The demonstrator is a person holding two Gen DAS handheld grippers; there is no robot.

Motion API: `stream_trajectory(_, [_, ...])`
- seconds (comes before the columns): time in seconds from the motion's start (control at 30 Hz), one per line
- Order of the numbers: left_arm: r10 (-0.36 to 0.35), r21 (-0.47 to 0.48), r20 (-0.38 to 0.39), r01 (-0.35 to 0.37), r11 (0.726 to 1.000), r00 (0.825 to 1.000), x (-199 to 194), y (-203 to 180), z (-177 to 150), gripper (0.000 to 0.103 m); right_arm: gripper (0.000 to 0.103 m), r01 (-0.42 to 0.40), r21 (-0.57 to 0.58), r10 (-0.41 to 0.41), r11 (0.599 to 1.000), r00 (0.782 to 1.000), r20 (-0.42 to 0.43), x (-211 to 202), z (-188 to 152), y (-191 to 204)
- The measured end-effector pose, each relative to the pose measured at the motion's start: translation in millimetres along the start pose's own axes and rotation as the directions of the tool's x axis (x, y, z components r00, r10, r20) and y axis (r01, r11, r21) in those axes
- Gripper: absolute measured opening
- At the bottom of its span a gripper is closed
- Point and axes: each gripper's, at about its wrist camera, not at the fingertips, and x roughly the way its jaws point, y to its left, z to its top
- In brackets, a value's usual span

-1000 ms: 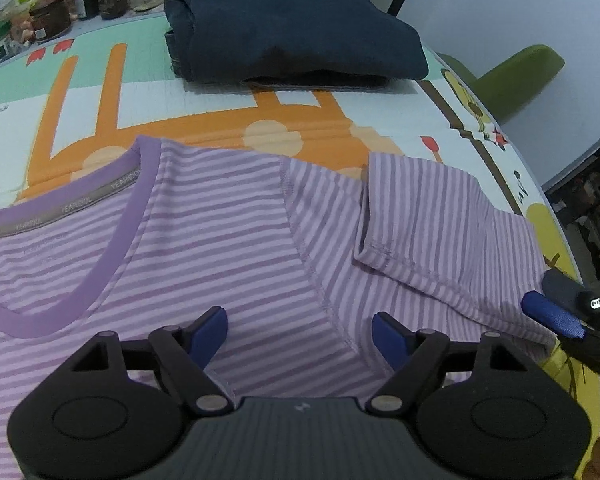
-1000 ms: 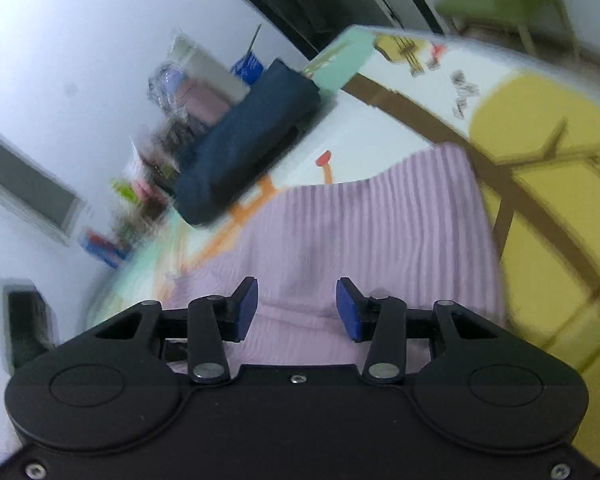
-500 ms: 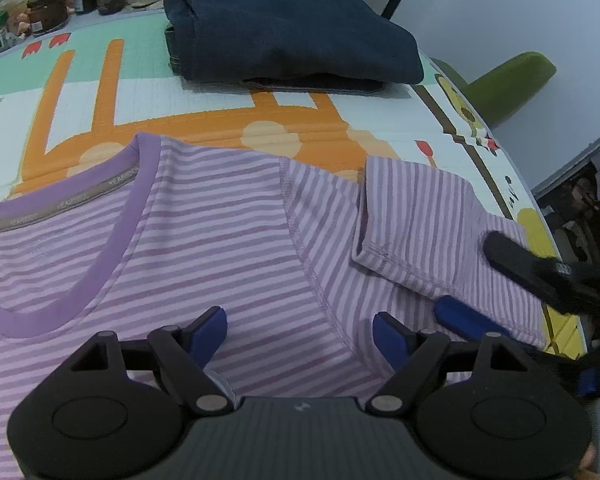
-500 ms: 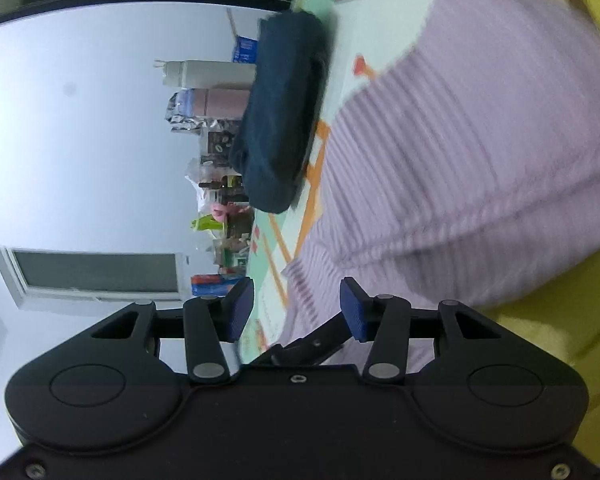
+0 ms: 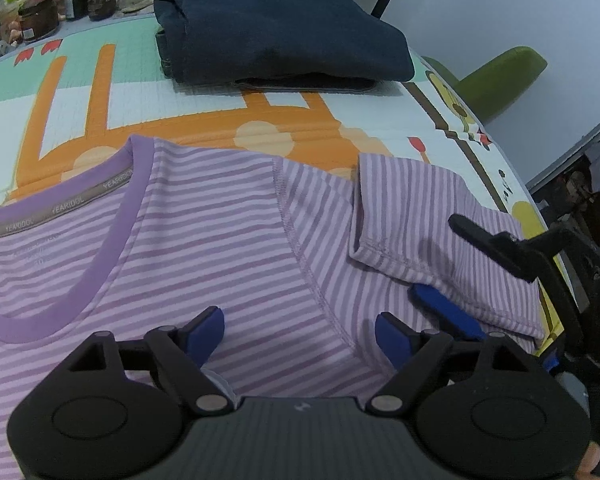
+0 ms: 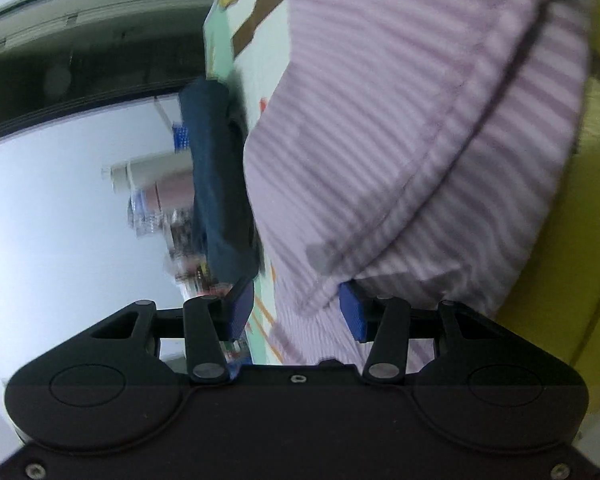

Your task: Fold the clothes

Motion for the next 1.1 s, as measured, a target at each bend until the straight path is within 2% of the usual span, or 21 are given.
stream_trajectory(0.13, [0.0,0.002,0.002,0.0,1.0,1.0,-0.1,-0.4,-0.3,0.087,0.046,0.0,0.034,-0.002,0.999,0.998,0.055,2.8,-3.3,-1.8])
stream_trajectory(0.2, [-0.001,0.003,0.001,0.001,1.0,1.0,-0.5,0.0,-0.3,0.087,0.04,0.008,0.045,-0.011,0.999,0.997,0.07,3.2,-2.9,-2.8])
stream_trajectory(0.33, [-0.006,-0.005,-0.005,0.006,1.0,1.0,-2.8,1.1,0.4,0.087,0.018,0.042,0.048,-0.046,0.998,0.995,0.084,5.8,-0.4,-5.6])
stream_trajectory(0.43, [-0.006,-0.014,-0.008,0.006,1.0,1.0,-5.1,3.1,-0.3,0.087,0.012,0.055,0.019,-0.056,0.998,0.995,0.084,8.4,0.1,-4.1])
stream_trajectory(0.83, [-0.043,-0.057,-0.009,0.043,0.997,0.999,-13.1,17.2,-3.5,0.087,0.009,0.049,-0.13,-0.038,0.99,0.996,0.083,10.1,-8.6,17.5])
stream_trajectory(1.0, [-0.047,-0.073,-0.013,0.046,0.996,0.999,-16.3,22.6,-5.7,0.087,0.009,0.043,-0.144,-0.039,0.989,0.999,0.034,18.4,-11.2,23.2])
stream_trajectory(1.1, [-0.048,-0.08,-0.016,0.047,0.996,0.999,-18.4,25.7,-7.8,0.087,0.015,0.024,-0.117,-0.022,0.993,1.0,0.019,10.1,-11.4,10.5])
